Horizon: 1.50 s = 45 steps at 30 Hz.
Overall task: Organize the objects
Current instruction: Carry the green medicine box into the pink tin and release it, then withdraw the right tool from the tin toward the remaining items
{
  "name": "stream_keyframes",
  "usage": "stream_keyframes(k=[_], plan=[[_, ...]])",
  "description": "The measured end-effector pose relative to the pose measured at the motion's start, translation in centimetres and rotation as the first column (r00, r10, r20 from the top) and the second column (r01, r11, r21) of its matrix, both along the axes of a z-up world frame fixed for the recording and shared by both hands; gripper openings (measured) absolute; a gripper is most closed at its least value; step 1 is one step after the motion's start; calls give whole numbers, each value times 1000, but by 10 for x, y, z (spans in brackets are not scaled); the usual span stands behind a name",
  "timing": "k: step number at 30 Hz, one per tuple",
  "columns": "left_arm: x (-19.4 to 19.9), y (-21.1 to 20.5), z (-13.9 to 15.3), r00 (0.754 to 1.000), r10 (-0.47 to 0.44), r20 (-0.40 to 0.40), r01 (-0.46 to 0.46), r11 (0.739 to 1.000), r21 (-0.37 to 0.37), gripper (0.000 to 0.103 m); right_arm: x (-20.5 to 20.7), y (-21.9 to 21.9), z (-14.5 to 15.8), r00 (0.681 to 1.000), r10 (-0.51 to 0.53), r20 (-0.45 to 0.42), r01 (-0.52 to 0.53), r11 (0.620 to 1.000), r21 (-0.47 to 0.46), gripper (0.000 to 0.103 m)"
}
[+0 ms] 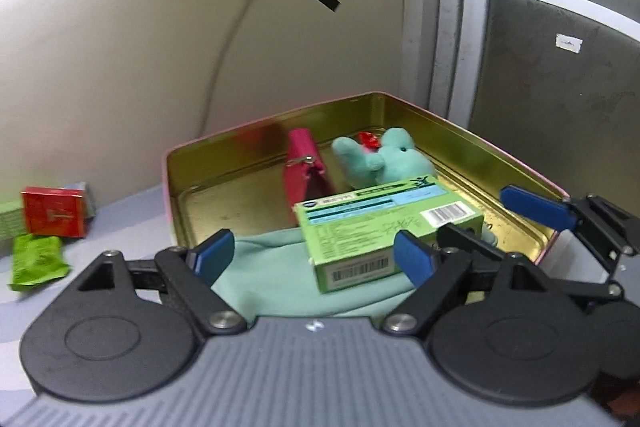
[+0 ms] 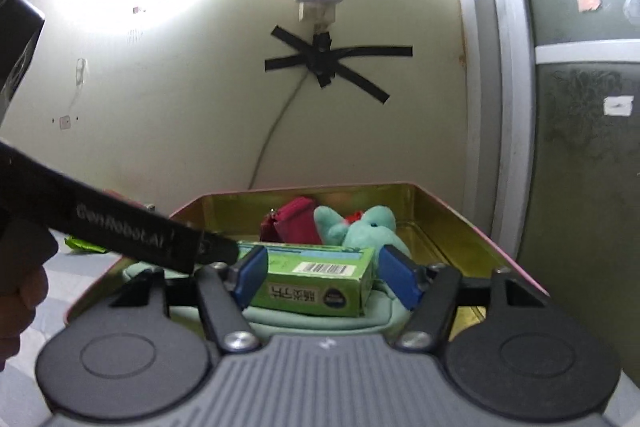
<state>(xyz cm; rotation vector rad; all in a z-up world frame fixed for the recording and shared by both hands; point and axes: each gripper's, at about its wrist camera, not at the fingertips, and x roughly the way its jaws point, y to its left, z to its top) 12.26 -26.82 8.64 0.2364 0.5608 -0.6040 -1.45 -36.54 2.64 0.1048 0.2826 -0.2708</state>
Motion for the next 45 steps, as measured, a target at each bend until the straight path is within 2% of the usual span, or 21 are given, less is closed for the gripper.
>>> stream_keyframes(k=[5, 18, 28, 34, 45], plan=[[-14, 13, 5, 999, 33, 8, -33, 999, 8, 91, -19, 7, 4, 1000, 0, 28, -1, 999, 38, 68], [-54, 38, -3, 998, 66, 6, -66, 997, 32, 92, -67, 31, -2, 999, 4, 41, -9, 993, 115, 69], [-65, 57, -17, 996, 85, -7, -84, 994, 63, 92, -86, 24, -7, 997, -37, 74, 15, 960, 278, 69], [-67, 70, -25, 994, 104, -18, -103, 992, 73, 92, -92, 17, -6, 991, -58, 119, 5, 914, 406, 70], [-62, 99, -35, 987, 155, -45, -152, 986, 74, 92, -85, 36, -2, 995, -28, 100, -14, 915, 403, 71]])
